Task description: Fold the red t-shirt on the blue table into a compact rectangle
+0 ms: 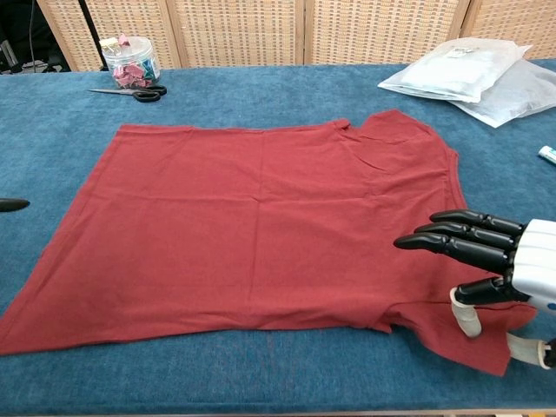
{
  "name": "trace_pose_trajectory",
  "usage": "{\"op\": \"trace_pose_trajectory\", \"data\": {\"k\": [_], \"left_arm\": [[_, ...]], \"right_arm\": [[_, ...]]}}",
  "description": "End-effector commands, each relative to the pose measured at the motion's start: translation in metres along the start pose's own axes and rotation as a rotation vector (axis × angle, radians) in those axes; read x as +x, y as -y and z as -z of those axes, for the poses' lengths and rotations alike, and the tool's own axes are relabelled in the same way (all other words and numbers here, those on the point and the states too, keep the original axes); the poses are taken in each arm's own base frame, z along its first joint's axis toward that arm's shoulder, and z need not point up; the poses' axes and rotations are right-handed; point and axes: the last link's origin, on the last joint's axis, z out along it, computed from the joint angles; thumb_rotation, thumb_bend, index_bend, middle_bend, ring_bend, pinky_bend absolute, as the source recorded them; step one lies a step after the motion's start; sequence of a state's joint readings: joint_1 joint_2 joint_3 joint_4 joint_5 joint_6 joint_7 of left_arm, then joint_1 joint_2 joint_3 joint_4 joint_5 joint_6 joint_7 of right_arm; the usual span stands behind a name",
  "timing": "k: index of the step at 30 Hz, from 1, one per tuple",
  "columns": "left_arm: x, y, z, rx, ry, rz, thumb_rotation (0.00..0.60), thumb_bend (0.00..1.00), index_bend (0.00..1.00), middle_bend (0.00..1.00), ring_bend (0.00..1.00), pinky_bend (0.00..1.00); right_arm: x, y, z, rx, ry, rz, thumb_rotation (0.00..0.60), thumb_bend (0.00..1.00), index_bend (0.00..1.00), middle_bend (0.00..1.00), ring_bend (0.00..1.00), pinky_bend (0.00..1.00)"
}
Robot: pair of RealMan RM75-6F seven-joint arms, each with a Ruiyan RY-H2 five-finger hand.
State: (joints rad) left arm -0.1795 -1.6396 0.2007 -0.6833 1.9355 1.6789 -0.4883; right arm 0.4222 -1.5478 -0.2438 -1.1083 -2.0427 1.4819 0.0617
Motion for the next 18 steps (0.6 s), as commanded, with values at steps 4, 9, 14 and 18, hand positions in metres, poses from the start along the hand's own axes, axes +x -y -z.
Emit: {"op": "trace_pose_trajectory", "data": {"k": [4, 9, 14, 18], "left_arm": [[-0.009, -0.004, -0.005, -0.023, 0.01, 0.023, 0.6, 0.0, 0.55, 0.0, 0.0, 0.0], [-0.012, -0.005, -0.009, -0.03, 0.01, 0.034, 0.6, 0.0, 0.55, 0.0, 0.0, 0.0], [-0.014, -0.004, -0.013, -0.034, 0.013, 0.037, 0.6, 0.05, 0.55, 0.0, 0.0, 0.0], [-0.015, -0.004, -0.016, -0.035, 0.014, 0.039, 0.6, 0.09, 0.55, 0.0, 0.0, 0.0]], "right_arm": [[0.002, -0.002, 0.0, -0.006, -0.005, -0.005, 0.6, 0.54, 0.64, 0.05, 0.0, 0.0], [0.003, -0.002, 0.001, -0.008, -0.007, -0.006, 0.6, 0.54, 0.64, 0.05, 0.0, 0.0], [0.004, -0.004, 0.001, -0.015, -0.011, -0.003, 0.6, 0.54, 0.64, 0.05, 0.0, 0.0], [0.004, -0.005, 0.001, -0.019, -0.009, 0.0, 0.6, 0.54, 0.64, 0.05, 0.0, 0.0]]}}
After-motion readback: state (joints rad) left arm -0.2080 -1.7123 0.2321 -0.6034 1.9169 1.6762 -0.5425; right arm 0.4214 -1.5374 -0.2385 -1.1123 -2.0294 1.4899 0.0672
